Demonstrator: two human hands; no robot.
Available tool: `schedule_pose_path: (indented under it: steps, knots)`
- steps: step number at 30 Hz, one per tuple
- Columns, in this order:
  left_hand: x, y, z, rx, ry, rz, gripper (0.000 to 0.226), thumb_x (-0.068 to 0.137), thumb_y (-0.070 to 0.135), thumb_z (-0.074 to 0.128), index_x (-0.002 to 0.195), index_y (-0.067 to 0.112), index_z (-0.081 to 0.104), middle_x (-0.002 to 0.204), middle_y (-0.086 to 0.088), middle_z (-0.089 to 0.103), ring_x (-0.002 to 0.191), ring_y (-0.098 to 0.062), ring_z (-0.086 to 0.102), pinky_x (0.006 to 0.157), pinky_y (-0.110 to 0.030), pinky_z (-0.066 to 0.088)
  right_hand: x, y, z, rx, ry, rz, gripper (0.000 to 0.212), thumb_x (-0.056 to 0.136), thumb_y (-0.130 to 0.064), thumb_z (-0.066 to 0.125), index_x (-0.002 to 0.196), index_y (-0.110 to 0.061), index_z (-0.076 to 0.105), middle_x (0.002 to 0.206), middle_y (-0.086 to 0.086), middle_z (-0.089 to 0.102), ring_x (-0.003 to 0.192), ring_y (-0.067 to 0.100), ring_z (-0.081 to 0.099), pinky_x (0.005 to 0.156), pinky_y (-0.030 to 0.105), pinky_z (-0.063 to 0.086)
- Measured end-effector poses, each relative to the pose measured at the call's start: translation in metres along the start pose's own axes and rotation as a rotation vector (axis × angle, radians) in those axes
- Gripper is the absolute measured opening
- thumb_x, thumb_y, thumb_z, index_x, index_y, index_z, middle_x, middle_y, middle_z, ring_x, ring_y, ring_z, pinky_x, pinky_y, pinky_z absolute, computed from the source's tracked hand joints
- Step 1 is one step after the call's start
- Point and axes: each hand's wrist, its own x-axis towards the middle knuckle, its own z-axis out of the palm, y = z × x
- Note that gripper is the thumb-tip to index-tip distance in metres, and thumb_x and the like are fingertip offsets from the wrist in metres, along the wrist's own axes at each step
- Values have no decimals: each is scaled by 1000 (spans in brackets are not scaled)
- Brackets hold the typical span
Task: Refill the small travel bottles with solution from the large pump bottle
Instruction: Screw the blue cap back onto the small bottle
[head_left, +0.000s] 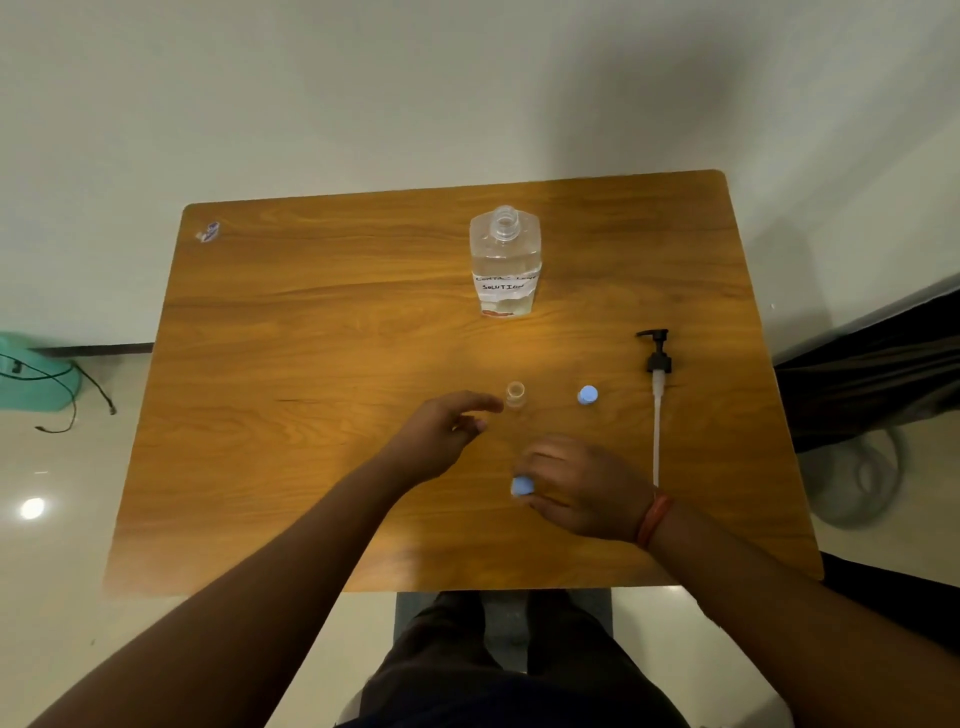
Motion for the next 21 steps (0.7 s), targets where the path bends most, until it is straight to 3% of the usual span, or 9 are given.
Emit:
schedule_pose_path:
  steps: [2,4,6,9,13,17,21]
  knots:
    - [-8,13,1,-61,-27,24,28,103,9,56,128,15,68,134,4,64,129,-8,55,97,-4,41,5,-5,-13,44,27,35,26,92,-31,61,109,-12,68,103,2,66,93,17,60,77,35,53]
    - [-14,31,-3,-123,-60,45,28,105,14,54,129,13,67,133,3,65,125,-1,56,96,-3,41,14,-9,-32,64,59,44,25,91,-31,64,107,-13,69,103,1,66,95,15,60,80,33,51]
    - [-20,55,-12,-205,-81,78,30,107,18,49,129,10,67,132,2,67,119,-1,61,99,-10,44,25,-16,-58,56,85,34,22,88,-27,67,105,-13,69,100,0,66,91,15,60,78,32,51]
    - [-23,90,-30,-321,-94,118,34,109,21,42,128,5,67,129,-8,70,121,-21,64,105,-33,50,45,-26,-104,47,136,26,21,84,-24,68,102,-14,69,94,-2,66,84,13,60,74,31,51]
    - [-27,148,-74,-363,-38,168,40,109,33,40,129,13,67,126,-5,72,117,-14,68,100,-29,55,76,-46,-181,-29,251,-13,25,79,-15,71,104,-13,71,94,-3,70,84,6,61,75,18,50]
    - [-34,210,-124,-274,40,294,46,107,42,41,115,7,70,115,-14,72,113,-30,67,103,-46,54,110,-82,-266,-72,298,-46,19,81,-13,74,99,-16,72,93,-11,69,83,5,63,76,13,49]
    - [-43,281,-178,-298,88,437,40,109,39,41,115,15,72,113,-4,75,109,-17,71,82,-25,59,143,-132,-357,-116,351,-84,11,82,-20,74,92,-21,71,86,-12,67,79,10,64,74,20,51]
